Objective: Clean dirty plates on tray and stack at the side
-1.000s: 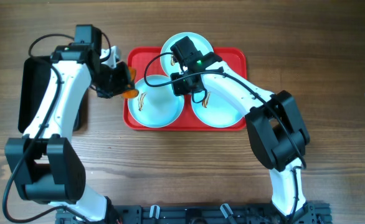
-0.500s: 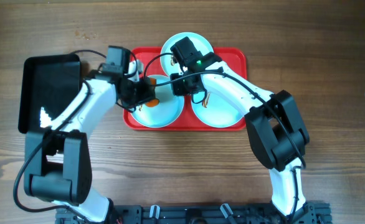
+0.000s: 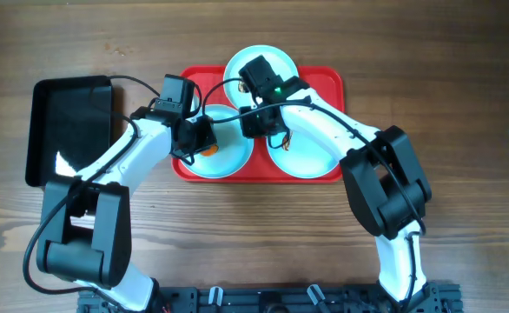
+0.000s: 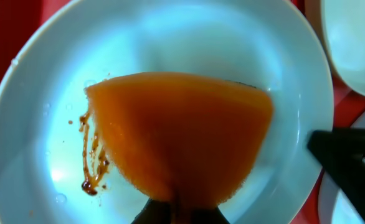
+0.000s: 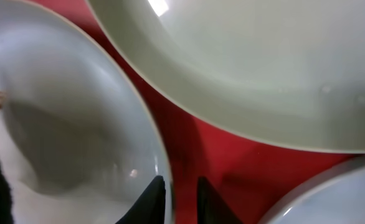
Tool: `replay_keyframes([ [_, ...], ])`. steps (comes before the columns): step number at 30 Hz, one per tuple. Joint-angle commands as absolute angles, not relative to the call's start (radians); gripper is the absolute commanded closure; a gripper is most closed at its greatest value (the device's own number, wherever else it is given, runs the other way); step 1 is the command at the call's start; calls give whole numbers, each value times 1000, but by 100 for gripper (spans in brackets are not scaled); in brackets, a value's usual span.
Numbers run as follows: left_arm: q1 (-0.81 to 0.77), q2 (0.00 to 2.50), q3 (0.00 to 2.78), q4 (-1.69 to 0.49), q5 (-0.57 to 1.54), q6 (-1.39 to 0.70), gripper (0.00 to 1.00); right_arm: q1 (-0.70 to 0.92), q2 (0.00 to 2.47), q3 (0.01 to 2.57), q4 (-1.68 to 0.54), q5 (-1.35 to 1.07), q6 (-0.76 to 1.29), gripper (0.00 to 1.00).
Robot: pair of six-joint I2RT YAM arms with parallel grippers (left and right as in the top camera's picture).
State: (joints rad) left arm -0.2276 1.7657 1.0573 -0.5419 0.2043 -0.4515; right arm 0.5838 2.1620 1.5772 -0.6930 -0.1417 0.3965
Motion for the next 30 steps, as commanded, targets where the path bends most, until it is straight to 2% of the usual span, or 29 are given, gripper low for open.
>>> replay_keyframes([
  [1, -232, 1768, 1052, -528, 181, -461, 96, 586, 2189, 1549, -684, -157, 403, 81],
  [6, -232, 1769, 1052, -521, 181, -461, 96, 586, 2196, 1549, -673, -157, 406, 82],
  [11, -238, 1775, 1052, -506, 181, -461, 96, 586, 2236, 1549, -673, -189, 429, 91],
  [24, -292, 1854, 1052, -429, 163, -461, 95, 586, 2244, 1549, -675, -249, 421, 93],
  [25, -293, 1859, 1052, -434, 139, -460, 89, 586, 2244, 1549, -678, -248, 419, 93],
  [26, -293, 1861, 1052, -440, 118, -460, 77, 586, 2244, 1549, -679, -247, 418, 93],
  [30, -292, 1862, 1052, -484, -1, -453, 70, 586, 2244, 1549, -682, -244, 418, 93],
])
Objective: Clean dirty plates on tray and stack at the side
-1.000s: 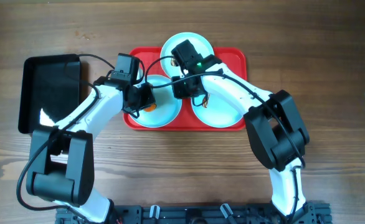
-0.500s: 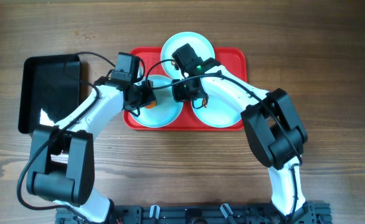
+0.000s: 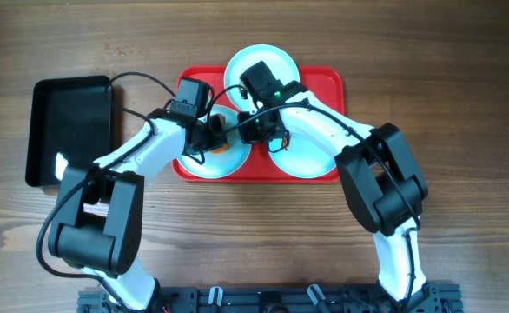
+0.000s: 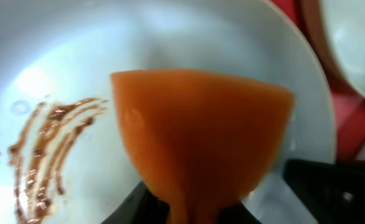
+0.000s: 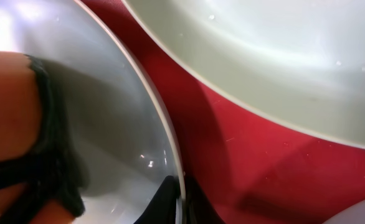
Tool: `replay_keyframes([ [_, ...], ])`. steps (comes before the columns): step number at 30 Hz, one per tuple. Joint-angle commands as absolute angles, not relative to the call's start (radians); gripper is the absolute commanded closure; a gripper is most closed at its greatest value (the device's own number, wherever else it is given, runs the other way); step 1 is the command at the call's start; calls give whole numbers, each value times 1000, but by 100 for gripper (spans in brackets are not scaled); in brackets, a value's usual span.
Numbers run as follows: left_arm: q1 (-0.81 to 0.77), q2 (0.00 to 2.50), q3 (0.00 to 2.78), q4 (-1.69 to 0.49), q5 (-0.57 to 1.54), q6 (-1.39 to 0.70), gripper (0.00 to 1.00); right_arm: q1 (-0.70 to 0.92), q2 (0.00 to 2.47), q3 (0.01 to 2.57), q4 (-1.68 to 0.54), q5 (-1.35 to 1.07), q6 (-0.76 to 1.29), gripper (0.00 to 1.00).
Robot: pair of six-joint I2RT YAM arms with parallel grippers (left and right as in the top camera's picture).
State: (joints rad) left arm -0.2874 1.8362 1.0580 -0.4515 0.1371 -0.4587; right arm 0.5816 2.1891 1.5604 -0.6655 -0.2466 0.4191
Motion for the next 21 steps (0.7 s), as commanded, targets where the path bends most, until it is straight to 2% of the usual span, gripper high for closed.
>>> replay_keyframes([
  [1, -293, 1862, 1052, -492, -22, -453, 62, 586, 2244, 1549, -682, -244, 418, 93],
  [2, -293, 1862, 1052, -500, -45, -452, 53, 586, 2244, 1549, -681, -244, 419, 93],
  [3, -293, 1862, 1052, -506, -60, -452, 49, 586, 2244, 1549, -681, -244, 419, 93],
  [5, -293, 1862, 1052, -506, -65, -450, 46, 586, 2244, 1549, -682, -244, 419, 93],
  [7, -293, 1862, 1052, -501, -65, -450, 59, 586, 2244, 1549, -682, -245, 419, 93],
  [10, -293, 1859, 1055, -497, -60, -454, 69, 586, 2244, 1549, -683, -245, 419, 93],
  [21, -293, 1758, 1055, -497, -31, -454, 71, 586, 2244, 1549, -681, -244, 419, 92],
])
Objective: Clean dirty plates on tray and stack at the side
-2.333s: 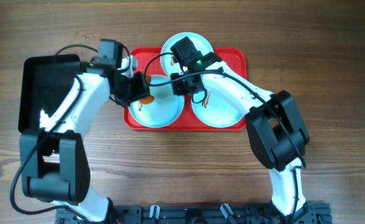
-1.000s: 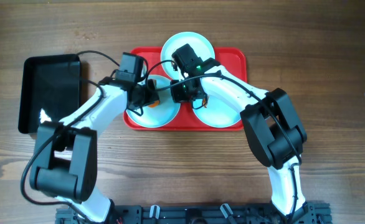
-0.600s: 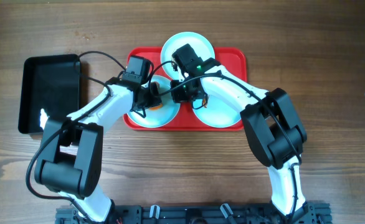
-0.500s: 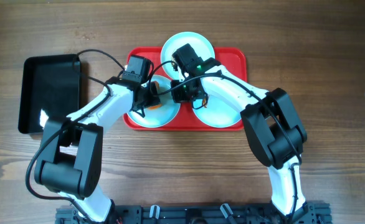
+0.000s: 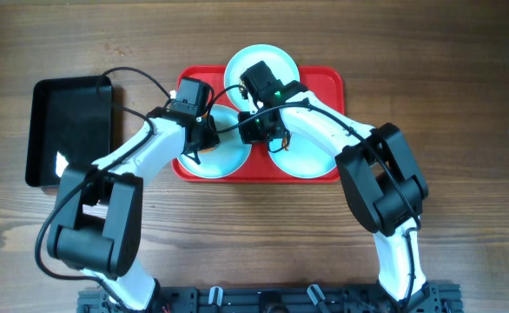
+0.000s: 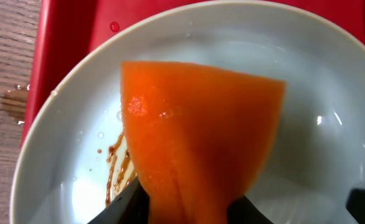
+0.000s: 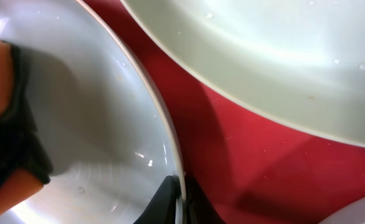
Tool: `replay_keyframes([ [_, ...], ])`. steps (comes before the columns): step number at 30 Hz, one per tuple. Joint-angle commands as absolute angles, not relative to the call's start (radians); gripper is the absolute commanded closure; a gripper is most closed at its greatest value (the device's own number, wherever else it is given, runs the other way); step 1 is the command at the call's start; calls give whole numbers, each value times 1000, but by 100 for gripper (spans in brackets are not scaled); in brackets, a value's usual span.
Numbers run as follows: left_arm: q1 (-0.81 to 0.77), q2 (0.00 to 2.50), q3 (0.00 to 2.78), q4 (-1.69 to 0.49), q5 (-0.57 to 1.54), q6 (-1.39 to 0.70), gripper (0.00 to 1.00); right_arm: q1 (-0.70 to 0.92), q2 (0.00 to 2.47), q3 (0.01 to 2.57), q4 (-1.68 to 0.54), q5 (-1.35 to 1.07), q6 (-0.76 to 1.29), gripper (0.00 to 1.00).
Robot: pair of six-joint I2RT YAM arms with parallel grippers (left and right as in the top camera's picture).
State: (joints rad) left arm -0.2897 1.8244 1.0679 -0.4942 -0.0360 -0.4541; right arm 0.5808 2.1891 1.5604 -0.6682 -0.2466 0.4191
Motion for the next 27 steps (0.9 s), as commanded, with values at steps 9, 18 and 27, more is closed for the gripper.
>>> replay_keyframes([
  [9, -293, 1728, 1055, -487, 36, -453, 59, 586, 2244, 1549, -682, -245, 419, 92],
  [18, -293, 1744, 1055, -483, -13, -452, 57, 586, 2244, 1549, -683, -245, 420, 92],
  [27, -293, 1801, 1055, -463, -12, -450, 76, 586, 2244, 1549, -683, -245, 419, 92],
])
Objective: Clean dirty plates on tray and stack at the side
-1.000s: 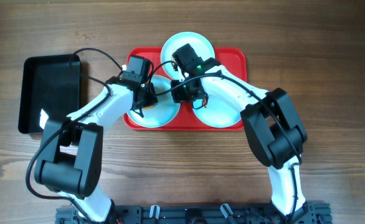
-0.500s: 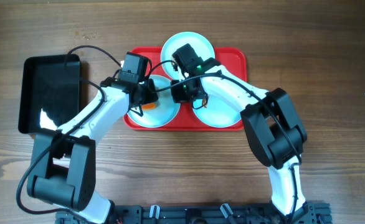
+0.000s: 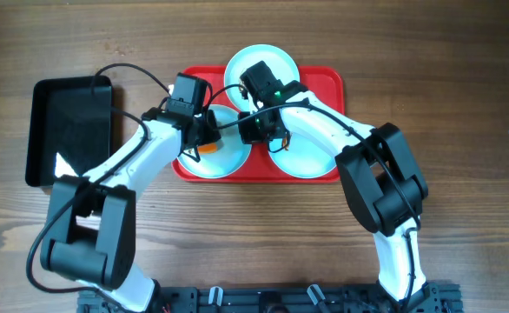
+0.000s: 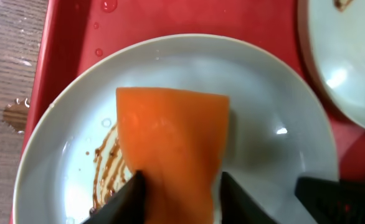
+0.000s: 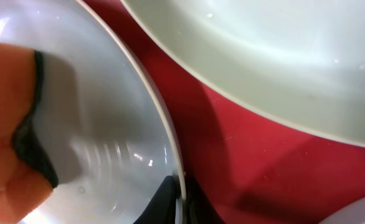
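Note:
A red tray (image 3: 328, 80) carries three pale plates. The left plate (image 4: 270, 155) bears a brown sauce smear (image 4: 104, 165) on its left side. An orange sponge (image 4: 170, 140) lies pressed on this plate's middle, and my left gripper (image 4: 181, 199) is shut on it. At the plate's right edge, my right gripper (image 5: 181, 190) is shut on the rim (image 5: 164, 124). In the overhead view the left gripper (image 3: 204, 139) and the right gripper (image 3: 253, 130) meet over that plate (image 3: 228, 158).
The back plate (image 3: 259, 61) and the right plate (image 3: 305, 158) lie on the same tray. A black rectangular tray (image 3: 68, 130) sits on the wooden table at the far left. Water drops dot the tray's left rim (image 4: 64, 56).
The sponge has shifted a little on the left plate, and the left wrist camera sits farther back from it. The brown smear remains left of the sponge. The right gripper has not moved.
The sponge first lay on the plate's middle with a small smear to its left, the right fingers standing apart around the rim. Then the sponge was at the right side, the smear streaked wider, the right gripper shut on the rim. Since then the sponge is back mid-plate.

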Tool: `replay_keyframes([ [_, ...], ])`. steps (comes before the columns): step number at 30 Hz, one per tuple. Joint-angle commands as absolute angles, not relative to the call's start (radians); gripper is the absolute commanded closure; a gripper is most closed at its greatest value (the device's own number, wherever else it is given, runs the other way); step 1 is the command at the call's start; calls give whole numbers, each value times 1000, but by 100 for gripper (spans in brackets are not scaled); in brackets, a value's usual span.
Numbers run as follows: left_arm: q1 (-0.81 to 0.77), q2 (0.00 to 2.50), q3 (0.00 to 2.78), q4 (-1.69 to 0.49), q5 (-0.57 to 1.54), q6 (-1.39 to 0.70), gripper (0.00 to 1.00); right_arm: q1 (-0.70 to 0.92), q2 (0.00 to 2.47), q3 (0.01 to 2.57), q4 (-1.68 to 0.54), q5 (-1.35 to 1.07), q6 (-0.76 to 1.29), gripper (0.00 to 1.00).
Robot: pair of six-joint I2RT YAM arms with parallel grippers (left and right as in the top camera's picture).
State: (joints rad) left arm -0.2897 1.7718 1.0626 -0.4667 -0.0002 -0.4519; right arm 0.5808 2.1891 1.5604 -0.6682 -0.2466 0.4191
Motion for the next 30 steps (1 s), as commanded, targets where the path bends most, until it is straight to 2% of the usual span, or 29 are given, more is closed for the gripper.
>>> replay_keyframes([
  [1, -293, 1802, 1055, -463, -12, -450, 79, 586, 2244, 1549, -683, -245, 420, 92],
  [4, -293, 1806, 1055, -463, -13, -449, 84, 586, 2244, 1549, -682, -245, 420, 92],
  [10, -293, 1841, 1051, -467, -6, -450, 87, 586, 2244, 1549, -681, -245, 421, 92],
  [12, -293, 1853, 1051, -471, 13, -450, 96, 586, 2244, 1549, -681, -245, 422, 92],
  [21, -310, 1866, 1051, -463, 132, -450, 96, 586, 2244, 1549, -682, -245, 422, 92],
  [30, -355, 1866, 1051, -426, 113, -450, 96, 586, 2244, 1549, -683, -245, 423, 95],
])
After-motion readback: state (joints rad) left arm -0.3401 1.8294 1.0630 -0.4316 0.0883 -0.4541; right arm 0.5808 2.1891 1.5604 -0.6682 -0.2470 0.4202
